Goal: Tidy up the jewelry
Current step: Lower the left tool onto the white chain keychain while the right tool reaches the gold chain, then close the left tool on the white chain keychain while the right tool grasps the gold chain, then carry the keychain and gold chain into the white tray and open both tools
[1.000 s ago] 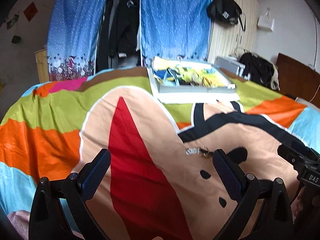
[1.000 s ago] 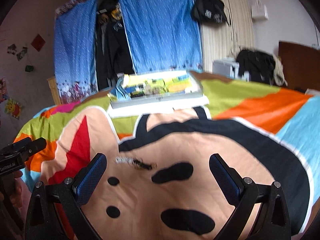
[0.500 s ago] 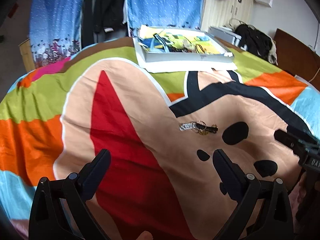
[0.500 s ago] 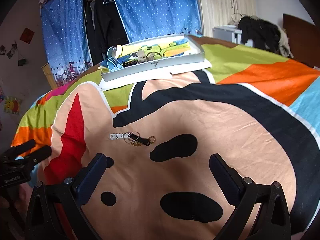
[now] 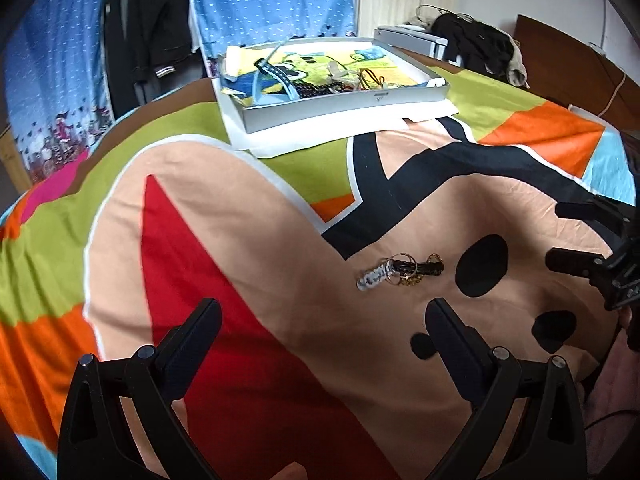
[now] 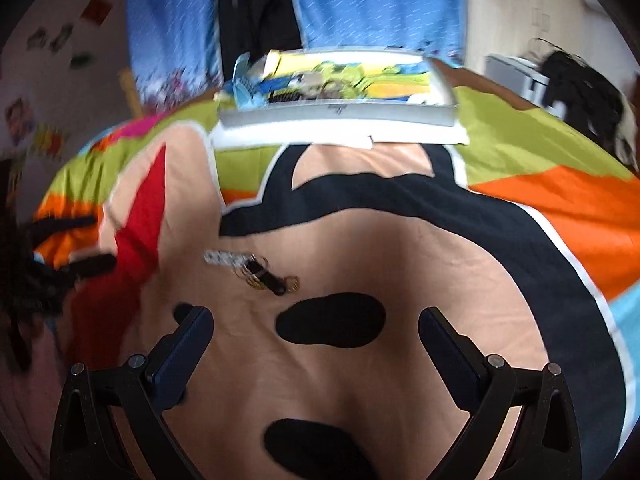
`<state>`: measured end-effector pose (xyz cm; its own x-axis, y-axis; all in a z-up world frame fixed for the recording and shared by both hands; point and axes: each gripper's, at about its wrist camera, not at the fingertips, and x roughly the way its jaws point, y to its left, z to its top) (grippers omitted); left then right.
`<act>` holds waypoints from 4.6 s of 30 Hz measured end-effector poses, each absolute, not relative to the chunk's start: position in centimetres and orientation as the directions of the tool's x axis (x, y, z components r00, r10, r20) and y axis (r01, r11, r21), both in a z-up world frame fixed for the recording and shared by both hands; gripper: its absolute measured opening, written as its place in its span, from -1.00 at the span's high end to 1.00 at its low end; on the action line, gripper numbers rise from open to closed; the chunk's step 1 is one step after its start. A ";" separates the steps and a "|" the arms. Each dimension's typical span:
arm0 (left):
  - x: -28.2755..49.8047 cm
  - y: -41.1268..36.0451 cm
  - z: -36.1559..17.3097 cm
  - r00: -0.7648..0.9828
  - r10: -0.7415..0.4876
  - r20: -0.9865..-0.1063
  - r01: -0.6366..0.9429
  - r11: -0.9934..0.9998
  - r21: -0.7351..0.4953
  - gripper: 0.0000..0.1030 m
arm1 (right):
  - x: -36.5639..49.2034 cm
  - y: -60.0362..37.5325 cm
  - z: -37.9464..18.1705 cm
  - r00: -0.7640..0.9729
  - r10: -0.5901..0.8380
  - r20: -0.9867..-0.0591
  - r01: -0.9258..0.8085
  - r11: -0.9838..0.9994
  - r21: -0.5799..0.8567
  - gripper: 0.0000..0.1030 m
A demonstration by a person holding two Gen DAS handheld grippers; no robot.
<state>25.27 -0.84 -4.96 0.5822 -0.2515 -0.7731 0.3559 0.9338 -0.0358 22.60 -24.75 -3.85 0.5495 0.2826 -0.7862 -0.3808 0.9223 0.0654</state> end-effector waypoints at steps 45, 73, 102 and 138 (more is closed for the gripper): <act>31.8 -3.9 -12.4 0.436 -0.376 -0.818 0.401 0.894 -0.198 0.23 | 30.9 -20.4 -13.4 0.383 0.327 -0.864 -0.496 0.862 0.107 0.44; 31.2 -7.3 -14.2 0.431 -0.299 -0.851 0.518 0.855 -0.039 0.73 | 31.5 -18.6 -14.4 0.383 0.290 -0.877 -0.513 0.856 0.059 0.43; 29.2 -4.3 -10.6 0.508 -0.258 -0.822 0.402 0.915 -0.039 0.76 | 29.6 -21.8 -10.2 0.547 0.200 -0.813 -0.406 0.912 -0.048 0.90; 48.2 -8.9 2.2 0.752 -0.351 -0.558 0.259 0.936 -0.240 0.76 | 41.1 -26.5 2.0 0.866 0.366 -0.340 -0.304 0.927 0.222 0.90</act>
